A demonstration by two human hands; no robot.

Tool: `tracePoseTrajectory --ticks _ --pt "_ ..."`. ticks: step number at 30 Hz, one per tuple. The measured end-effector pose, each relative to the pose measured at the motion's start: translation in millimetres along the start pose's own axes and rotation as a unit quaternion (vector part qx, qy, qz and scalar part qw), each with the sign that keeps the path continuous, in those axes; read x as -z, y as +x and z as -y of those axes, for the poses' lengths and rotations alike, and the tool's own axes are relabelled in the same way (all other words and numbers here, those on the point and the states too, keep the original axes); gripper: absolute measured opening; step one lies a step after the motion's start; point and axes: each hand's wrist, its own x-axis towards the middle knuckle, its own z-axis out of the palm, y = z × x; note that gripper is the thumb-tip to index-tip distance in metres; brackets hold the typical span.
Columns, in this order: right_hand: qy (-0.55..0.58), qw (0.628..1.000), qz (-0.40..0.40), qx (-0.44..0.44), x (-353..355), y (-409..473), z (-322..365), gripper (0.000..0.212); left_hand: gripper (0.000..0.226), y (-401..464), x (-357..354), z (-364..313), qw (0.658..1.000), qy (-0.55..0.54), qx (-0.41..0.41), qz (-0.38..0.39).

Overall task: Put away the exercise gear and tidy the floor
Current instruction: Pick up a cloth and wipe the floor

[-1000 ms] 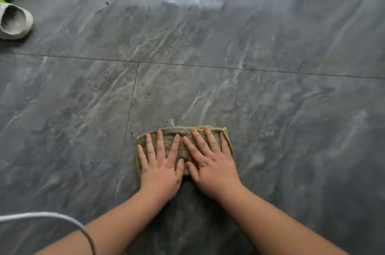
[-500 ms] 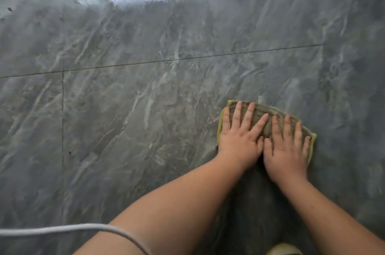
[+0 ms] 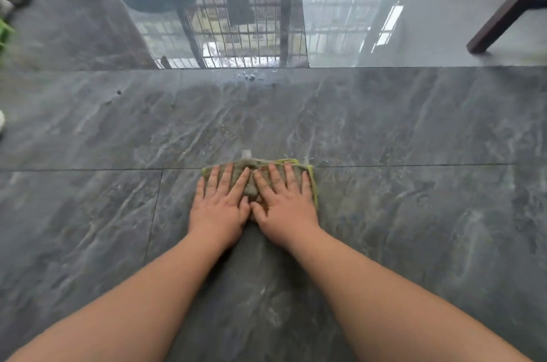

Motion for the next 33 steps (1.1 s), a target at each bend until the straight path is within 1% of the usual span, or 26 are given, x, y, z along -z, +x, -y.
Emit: tracePoseTrajectory --ticks 3,5,7,9,13,16,19,23,26,29,31,33 --pt "-0.008 0.999 -0.001 0.031 8 30 8 0.065 0.062 9 1 5 0.998 -0.035 0.053 -0.001" --pt "-0.009 0.999 -0.012 0.043 12 38 -2 0.063 0.063 18 3 -7 0.996 -0.04 0.08 -0.011" --pt "0.001 0.999 -0.027 0.038 18 47 -21 0.063 0.063 36 9 -23 0.995 -0.037 0.088 -0.018" --pt "0.014 0.999 -0.041 0.004 27 57 -49 0.063 0.063 63 18 -48 0.997 -0.032 0.067 -0.012" --pt "0.007 0.994 -0.064 -0.083 37 67 -110 0.063 0.063 109 31 -107 0.999 -0.031 -0.005 0.008" --pt "0.005 0.993 -0.052 -0.107 34 64 -120 0.063 0.063 115 31 -116 0.999 -0.025 -0.034 0.014" --pt "0.016 0.992 -0.04 -0.116 31 56 -98 0.063 0.062 99 31 -102 0.998 -0.038 -0.047 0.019" --pt "0.012 0.997 -0.019 -0.073 21 34 -47 0.062 0.063 64 23 -59 0.998 -0.044 -0.026 0.033" --pt "0.016 0.999 0.023 -0.044 16 33 6 0.064 0.062 37 17 -7 0.998 -0.032 0.0 0.061" --pt "0.009 0.996 0.075 -0.046 20 32 55 0.068 0.06 19 20 42 0.996 -0.026 0.002 0.088" --pt "0.002 0.991 0.12 -0.06 30 26 73 0.07 0.062 12 29 55 0.993 -0.019 -0.003 0.115" --pt "-0.001 0.985 0.156 -0.074 41 24 82 0.069 0.067 8 39 52 0.99 -0.022 -0.003 0.143"
